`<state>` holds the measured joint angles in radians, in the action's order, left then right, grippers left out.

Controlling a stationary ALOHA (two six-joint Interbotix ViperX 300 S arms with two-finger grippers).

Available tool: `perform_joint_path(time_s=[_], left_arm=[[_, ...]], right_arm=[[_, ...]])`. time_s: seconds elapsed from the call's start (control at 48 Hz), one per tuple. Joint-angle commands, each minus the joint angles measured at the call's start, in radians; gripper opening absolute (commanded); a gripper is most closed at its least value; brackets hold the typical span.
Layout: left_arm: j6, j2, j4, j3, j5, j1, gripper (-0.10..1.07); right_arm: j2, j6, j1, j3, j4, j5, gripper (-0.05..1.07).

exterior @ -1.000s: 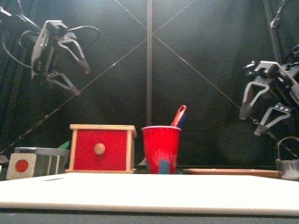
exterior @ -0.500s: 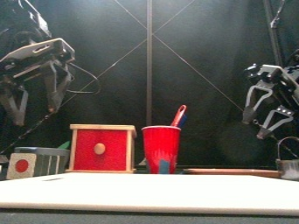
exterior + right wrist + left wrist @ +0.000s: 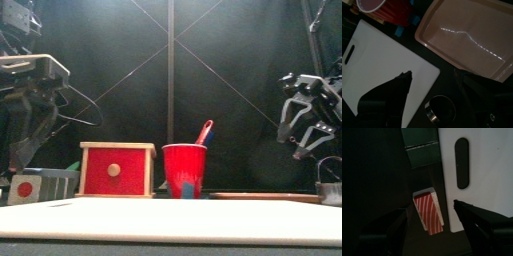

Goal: Put salmon sushi on cutting board

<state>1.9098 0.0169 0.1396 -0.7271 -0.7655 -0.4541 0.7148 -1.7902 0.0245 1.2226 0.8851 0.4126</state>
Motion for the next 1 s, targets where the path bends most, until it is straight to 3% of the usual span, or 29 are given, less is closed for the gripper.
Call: perform_joint_path(time_s=[0.0, 0.229, 0.458, 0.562, 0.667, 0.792, 0.979], left_arm=[[0.003, -0.012, -0.028, 0.017, -0.003, -0.011, 0.98], [0.002, -0.064, -0.083, 0.029, -0.003, -0.029, 0.94], [-0.003, -0.051, -0.069, 0.037, -0.017, -0.023, 0.56], [-0.014, -0.008, -0.005, 0.058, -0.017, -0.014, 0.54], [-0.034, -0.003, 0.074, 0.115, -0.015, 0.035, 0.54], [-0.118, -0.051, 0.166, 0.218, 0.000, 0.143, 0.54], [-0.227, -0.210, 0.172, 0.377, 0.091, 0.259, 0.54]], right_arm=[[-0.006, 0.002, -0.003, -0.009, 0.003, -0.008, 0.98], [-0.021, 0.002, -0.002, -0.009, 0.012, -0.012, 0.98], [-0.023, 0.002, -0.003, -0.008, 0.012, -0.014, 0.98], [-0.023, 0.000, -0.005, -0.008, 0.011, -0.014, 0.98], [-0.023, -0.002, -0.011, -0.009, 0.003, -0.014, 0.98], [-0.029, -0.002, -0.021, -0.011, 0.006, -0.014, 0.98], [-0.035, 0.000, -0.023, -0.005, 0.012, -0.014, 0.98]])
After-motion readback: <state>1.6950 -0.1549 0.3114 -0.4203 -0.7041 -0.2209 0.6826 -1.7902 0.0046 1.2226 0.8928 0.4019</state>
